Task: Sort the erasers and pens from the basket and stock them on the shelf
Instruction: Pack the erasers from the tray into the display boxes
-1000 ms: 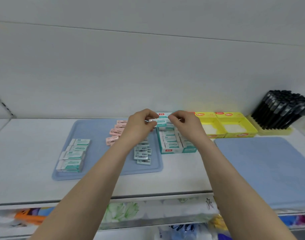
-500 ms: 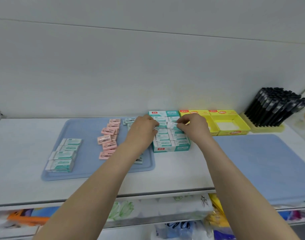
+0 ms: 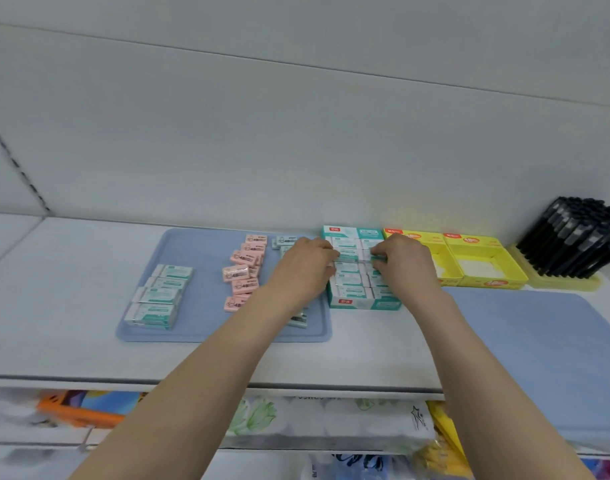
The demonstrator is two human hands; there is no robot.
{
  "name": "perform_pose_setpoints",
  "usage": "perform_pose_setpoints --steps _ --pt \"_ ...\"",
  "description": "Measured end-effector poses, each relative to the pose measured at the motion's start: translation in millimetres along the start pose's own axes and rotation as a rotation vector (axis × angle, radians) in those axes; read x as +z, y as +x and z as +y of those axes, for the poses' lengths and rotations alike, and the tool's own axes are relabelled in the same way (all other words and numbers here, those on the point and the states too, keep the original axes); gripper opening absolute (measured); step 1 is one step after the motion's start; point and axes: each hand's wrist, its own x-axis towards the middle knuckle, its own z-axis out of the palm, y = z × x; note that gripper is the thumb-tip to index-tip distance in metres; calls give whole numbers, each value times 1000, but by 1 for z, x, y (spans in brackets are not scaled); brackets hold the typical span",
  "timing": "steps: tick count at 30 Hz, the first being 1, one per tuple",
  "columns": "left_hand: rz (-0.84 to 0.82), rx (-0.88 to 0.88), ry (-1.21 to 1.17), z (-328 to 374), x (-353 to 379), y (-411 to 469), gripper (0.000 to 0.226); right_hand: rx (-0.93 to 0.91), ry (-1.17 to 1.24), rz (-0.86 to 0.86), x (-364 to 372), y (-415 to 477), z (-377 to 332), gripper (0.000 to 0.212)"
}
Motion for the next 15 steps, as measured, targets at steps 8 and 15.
perform_pose_setpoints --steps 8,15 --pt "271 -200 -38 -72 -53 -80 25 -165 451 90 -12 -14 -83 21" --pt "166 -458 7 -141 -79 -162 23 -483 499 -104 4 -16 -196 25"
